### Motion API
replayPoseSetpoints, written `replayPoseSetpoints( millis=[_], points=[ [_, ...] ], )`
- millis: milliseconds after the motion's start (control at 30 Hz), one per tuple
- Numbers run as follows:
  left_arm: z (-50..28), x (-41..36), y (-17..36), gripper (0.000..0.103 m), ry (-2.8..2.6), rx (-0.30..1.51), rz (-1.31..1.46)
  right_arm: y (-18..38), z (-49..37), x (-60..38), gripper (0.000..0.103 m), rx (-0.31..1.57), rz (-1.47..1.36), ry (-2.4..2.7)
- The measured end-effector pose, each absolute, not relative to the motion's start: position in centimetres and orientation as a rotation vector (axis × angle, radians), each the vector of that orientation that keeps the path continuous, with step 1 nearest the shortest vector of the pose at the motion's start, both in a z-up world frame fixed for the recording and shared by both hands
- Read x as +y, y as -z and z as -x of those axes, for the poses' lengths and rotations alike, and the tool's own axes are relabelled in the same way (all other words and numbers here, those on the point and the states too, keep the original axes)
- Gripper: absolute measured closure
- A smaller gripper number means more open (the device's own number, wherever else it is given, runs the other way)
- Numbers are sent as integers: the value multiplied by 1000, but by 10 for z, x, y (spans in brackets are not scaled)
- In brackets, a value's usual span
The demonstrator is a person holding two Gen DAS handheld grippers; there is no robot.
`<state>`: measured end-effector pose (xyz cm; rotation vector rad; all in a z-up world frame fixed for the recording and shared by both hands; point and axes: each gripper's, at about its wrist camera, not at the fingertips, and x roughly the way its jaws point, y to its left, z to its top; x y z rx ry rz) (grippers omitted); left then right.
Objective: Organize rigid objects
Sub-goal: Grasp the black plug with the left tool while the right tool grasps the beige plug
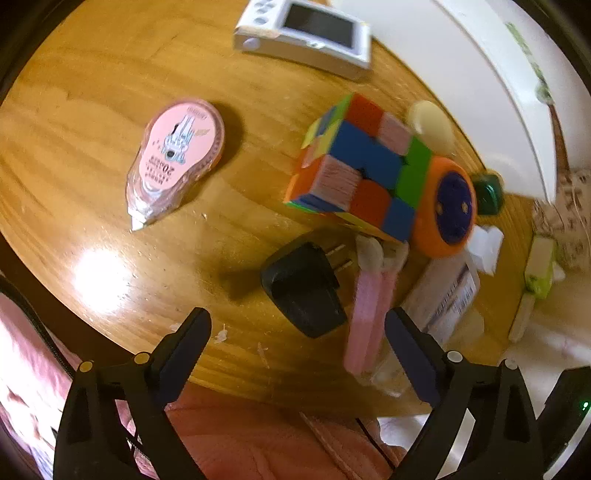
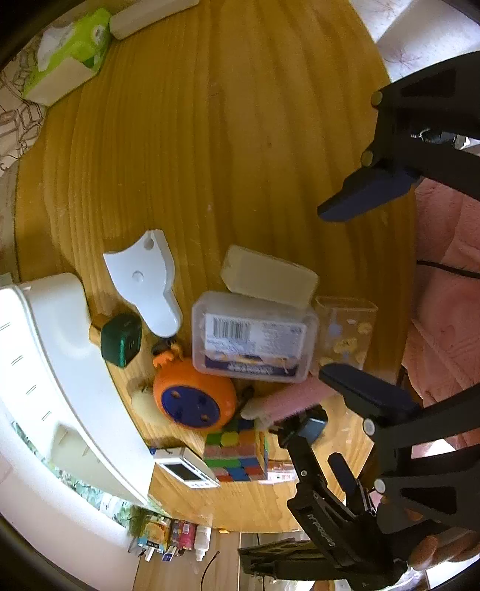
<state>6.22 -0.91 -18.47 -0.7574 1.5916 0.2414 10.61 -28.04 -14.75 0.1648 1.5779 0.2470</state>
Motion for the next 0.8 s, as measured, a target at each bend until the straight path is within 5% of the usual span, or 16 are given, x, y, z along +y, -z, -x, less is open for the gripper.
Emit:
replayPoseSetpoints(
  millis=[500,800],
  points=[
    [-46,4,205,26,-409,1540,876,177,-146,-312,55,1678,-245,-270],
    [-61,-1,195,51,-414,1508,945,184,-154,-297,71,1685,-281,-295]
  ],
)
